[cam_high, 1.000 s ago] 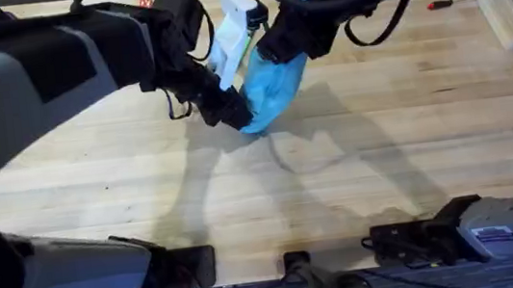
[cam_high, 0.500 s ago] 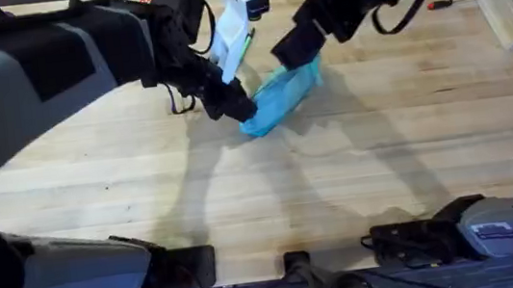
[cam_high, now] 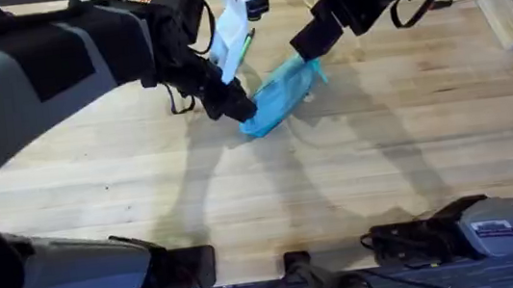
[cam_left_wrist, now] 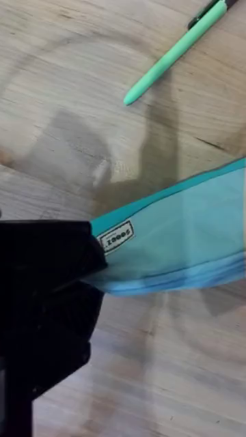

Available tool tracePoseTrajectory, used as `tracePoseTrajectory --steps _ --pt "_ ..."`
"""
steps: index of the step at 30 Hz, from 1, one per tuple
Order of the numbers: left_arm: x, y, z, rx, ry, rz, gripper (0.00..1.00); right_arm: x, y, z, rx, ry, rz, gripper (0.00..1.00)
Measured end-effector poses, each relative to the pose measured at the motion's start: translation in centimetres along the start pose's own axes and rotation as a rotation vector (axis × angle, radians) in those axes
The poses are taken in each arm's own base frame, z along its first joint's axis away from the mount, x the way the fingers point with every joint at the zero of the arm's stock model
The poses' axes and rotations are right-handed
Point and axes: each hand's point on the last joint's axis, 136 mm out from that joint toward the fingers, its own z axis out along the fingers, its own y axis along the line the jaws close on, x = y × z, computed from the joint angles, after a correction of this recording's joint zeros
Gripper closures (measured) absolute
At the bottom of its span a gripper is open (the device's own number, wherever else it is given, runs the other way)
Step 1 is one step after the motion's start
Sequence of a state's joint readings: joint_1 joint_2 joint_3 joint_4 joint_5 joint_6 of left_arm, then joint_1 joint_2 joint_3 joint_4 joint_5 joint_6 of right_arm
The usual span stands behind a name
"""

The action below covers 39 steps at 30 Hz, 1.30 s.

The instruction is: Unzip the bag, pick up the pens from the table one at a time and place them inside, then zip the bag closed.

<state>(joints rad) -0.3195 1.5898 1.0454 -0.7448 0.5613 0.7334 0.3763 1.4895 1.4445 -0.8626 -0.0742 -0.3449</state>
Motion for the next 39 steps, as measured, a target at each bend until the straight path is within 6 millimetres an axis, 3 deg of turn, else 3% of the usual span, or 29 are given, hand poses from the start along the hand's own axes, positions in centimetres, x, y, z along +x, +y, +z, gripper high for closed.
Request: tracePoseTrajectory --steps 24,29,36,39 --pt "0.0 0.0 0.0 0.0 0.0 0.0 0.96 2.0 0.0 -0.2 -0.009 0.072 0.191 0.005" --pt "0.0 0.0 0.0 0.0 0.0 0.0 0.96 2.1 -1.2 -2.1 0.02 0.037 0.238 0.004" --pt "0.0 0.0 0.0 0.0 0.0 0.0 0.96 2.4 -3.1 -6.6 0.033 -0.096 0.327 0.004" --pt "0.0 0.0 0.0 0.0 0.0 0.0 0.96 3.3 -3.3 -7.0 0.034 -0.119 0.356 0.005"
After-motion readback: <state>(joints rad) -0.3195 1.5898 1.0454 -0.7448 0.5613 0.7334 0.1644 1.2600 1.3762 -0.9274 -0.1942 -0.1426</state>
